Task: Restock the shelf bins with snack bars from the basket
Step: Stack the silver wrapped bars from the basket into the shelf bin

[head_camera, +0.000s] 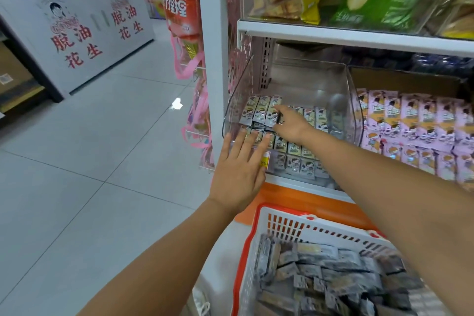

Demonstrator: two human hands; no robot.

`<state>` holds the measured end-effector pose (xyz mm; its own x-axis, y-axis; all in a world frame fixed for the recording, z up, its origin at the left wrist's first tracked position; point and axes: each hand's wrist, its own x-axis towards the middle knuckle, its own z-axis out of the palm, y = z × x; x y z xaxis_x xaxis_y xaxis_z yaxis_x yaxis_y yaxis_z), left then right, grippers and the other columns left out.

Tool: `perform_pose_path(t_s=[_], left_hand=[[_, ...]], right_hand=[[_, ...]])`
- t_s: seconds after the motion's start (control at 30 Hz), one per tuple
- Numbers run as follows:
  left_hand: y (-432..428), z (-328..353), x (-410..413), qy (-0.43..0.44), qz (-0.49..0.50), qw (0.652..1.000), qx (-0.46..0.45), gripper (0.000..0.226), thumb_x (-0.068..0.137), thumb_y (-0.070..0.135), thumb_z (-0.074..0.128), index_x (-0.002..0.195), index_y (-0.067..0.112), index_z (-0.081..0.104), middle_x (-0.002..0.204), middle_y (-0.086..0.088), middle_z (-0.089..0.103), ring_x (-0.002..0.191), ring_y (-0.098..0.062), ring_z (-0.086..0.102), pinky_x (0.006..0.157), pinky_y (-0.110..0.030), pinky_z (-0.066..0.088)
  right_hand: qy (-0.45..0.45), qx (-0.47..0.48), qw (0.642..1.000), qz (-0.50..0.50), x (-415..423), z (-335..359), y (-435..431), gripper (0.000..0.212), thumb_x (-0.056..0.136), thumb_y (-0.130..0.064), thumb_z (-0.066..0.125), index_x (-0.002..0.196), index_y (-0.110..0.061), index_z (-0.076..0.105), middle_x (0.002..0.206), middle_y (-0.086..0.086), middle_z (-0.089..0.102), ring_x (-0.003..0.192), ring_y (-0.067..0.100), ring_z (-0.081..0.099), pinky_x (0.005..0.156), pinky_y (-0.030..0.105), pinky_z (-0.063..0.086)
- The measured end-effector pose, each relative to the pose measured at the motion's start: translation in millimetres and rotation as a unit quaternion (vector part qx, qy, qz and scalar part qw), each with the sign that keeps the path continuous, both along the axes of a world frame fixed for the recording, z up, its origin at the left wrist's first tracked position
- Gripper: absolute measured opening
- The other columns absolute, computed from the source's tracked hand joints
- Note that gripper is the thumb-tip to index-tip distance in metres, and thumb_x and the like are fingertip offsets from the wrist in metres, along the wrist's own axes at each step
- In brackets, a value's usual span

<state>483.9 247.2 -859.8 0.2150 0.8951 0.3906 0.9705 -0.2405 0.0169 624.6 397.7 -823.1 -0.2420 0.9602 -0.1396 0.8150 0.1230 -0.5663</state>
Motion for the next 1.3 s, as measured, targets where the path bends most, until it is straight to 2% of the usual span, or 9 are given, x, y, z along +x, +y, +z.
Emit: perform_pose_path(t_s=[0.27,0.4,0.5,0.73,0.83,0.9,1.0,1.17,1.3], left_hand=[[-33,13,11,0.003,0.033,0.999,-0.031,0.075,0.09,0.026,0.054,0.155,0.018,0.017,0.16,-0.012,0.018,0.149,-0.031,0.009,0.122,-0.047,0.004],[-65,11,26,-0.015,0.034,0.999,-0.035,0.059,0.087,0.02,0.058,0.144,0.011,0.042,0.152,-0.018,0.034,0.143,-0.036,0.025,0.119,-0.048,0.013],[-90,-5,35,-0.03,0.022,0.996,-0.079,0.044,0.082,0.019,0.055,0.125,0.01,0.057,0.134,-0.017,0.052,0.129,-0.036,0.041,0.114,-0.046,0.024],[-148,-72,53,0.006,0.069,0.957,-0.283,0.053,0.091,0.032,0.05,0.141,0.017,0.042,0.15,-0.012,0.034,0.139,-0.03,0.026,0.116,-0.043,0.019],[-168,-102,56,0.007,0.108,0.928,-0.355,0.061,0.093,0.033,0.047,0.147,0.013,0.027,0.156,-0.015,0.02,0.143,-0.035,0.018,0.117,-0.048,0.018],[-179,-116,57,-0.01,0.13,0.918,-0.375,0.067,0.094,0.032,0.046,0.15,0.01,0.016,0.158,-0.016,0.011,0.145,-0.036,0.014,0.119,-0.049,0.017],[-190,-129,60,-0.039,0.143,0.916,-0.373,0.073,0.094,0.025,0.046,0.152,0.006,0.007,0.16,-0.017,-0.001,0.146,-0.034,0.011,0.119,-0.045,0.018],[-192,-143,70,-0.064,0.171,0.918,-0.353,0.076,0.095,0.022,0.044,0.152,0.003,-0.002,0.16,-0.018,-0.011,0.146,-0.036,0.007,0.118,-0.044,0.019],[-191,-151,75,-0.066,0.185,0.917,-0.347,0.079,0.094,0.021,0.044,0.152,0.003,-0.007,0.159,-0.017,-0.014,0.146,-0.037,0.004,0.12,-0.044,0.018]], right_hand=[[0.195,0.156,0.968,0.005,27,46,-83,0.025,0.096,-0.006,0.05,0.113,-0.018,0.064,0.11,0.0,0.066,0.099,0.017,0.065,0.082,0.026,0.051],[0.232,0.147,0.961,0.026,52,44,-141,0.025,0.095,0.0,0.046,0.098,-0.014,0.066,0.083,0.003,0.068,0.069,0.013,0.065,0.061,0.019,0.051],[0.215,0.115,0.969,0.028,73,19,-177,0.023,0.096,-0.001,0.046,0.097,-0.01,0.068,0.077,0.004,0.069,0.06,0.01,0.064,0.062,0.025,0.055],[0.063,-0.046,0.996,0.032,118,-83,-238,0.022,0.097,-0.006,0.049,0.095,-0.019,0.066,0.088,0.005,0.069,0.071,0.021,0.066,0.073,0.045,0.056],[-0.045,-0.133,0.99,0.029,137,-136,-257,0.019,0.1,-0.013,0.048,0.112,-0.016,0.064,0.097,0.002,0.06,0.071,0.024,0.06,0.064,0.035,0.05],[-0.107,-0.195,0.975,0.026,147,-168,-268,0.028,0.102,-0.015,0.047,0.129,-0.014,0.054,0.122,0.005,0.059,0.094,0.024,0.061,0.08,0.036,0.051],[-0.174,-0.284,0.942,0.03,161,-204,-279,0.051,0.101,-0.017,0.05,0.148,-0.009,0.032,0.157,0.01,0.027,0.132,0.03,0.044,0.106,0.041,0.041],[-0.235,-0.146,0.958,-0.079,179,-235,-287,0.062,0.095,-0.022,0.059,0.148,-0.012,0.028,0.156,0.018,0.012,0.142,0.035,0.023,0.106,0.044,0.041],[-0.311,-0.135,0.94,-0.049,189,-240,-272,0.071,0.092,-0.022,0.063,0.15,-0.018,0.022,0.161,0.012,0.0,0.147,0.034,0.008,0.108,0.047,0.037]])
